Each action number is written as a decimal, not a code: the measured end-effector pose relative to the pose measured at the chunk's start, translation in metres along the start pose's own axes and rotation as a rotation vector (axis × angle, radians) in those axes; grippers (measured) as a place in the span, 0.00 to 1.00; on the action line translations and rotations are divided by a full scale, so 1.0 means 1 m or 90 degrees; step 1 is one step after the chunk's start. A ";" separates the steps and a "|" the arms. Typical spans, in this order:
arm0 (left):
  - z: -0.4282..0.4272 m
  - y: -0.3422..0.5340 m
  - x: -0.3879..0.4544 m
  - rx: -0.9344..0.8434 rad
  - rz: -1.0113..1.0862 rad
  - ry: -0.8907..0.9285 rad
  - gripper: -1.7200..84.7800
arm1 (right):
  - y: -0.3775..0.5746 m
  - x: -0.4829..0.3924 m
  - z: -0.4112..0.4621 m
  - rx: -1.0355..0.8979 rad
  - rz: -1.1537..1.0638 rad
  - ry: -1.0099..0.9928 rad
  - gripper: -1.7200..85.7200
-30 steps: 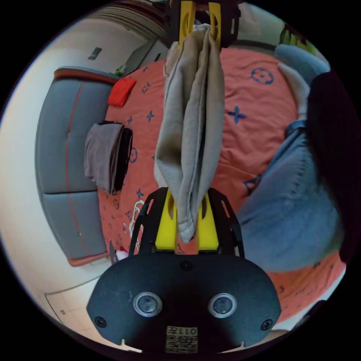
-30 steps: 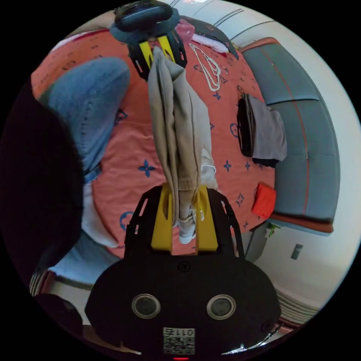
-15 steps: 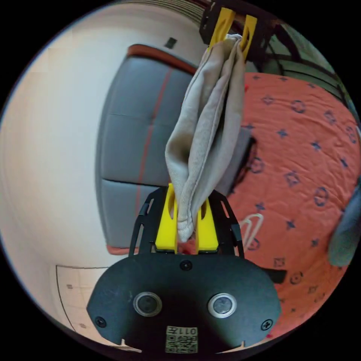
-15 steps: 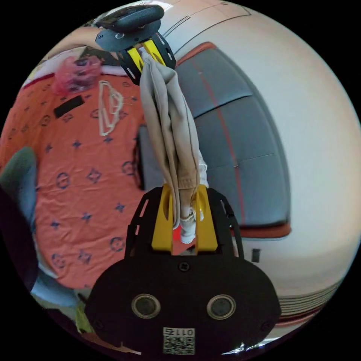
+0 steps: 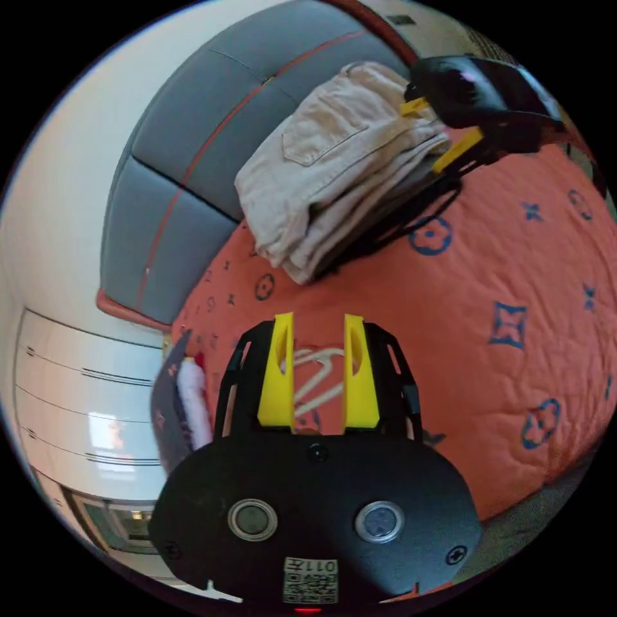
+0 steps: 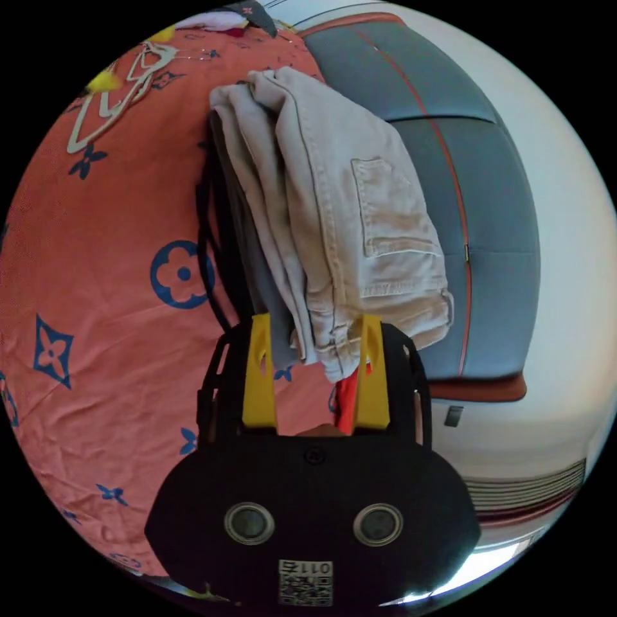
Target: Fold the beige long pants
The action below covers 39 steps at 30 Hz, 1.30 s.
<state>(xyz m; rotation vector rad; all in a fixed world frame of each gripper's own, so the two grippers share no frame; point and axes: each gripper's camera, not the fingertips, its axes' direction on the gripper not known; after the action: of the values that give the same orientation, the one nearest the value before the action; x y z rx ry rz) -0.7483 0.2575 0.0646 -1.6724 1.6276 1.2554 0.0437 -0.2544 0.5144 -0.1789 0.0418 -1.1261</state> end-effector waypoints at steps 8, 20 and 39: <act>-0.102 0.131 -0.009 0.193 -0.338 0.571 0.05 | 0.188 -0.035 -0.082 0.032 0.304 -0.229 0.08; -0.180 0.149 0.028 0.124 -0.158 0.365 0.02 | 0.407 -0.160 -0.098 -0.146 0.422 -0.408 0.02; -0.166 0.145 -0.018 -0.032 -0.222 0.489 0.02 | 0.582 -0.205 -0.041 -0.095 0.544 -0.493 0.02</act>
<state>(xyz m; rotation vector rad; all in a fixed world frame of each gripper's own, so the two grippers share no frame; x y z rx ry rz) -0.8385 0.1016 0.1923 -2.5272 1.5684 0.4971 0.4707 0.1678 0.3674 -0.6518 -0.4507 -0.1507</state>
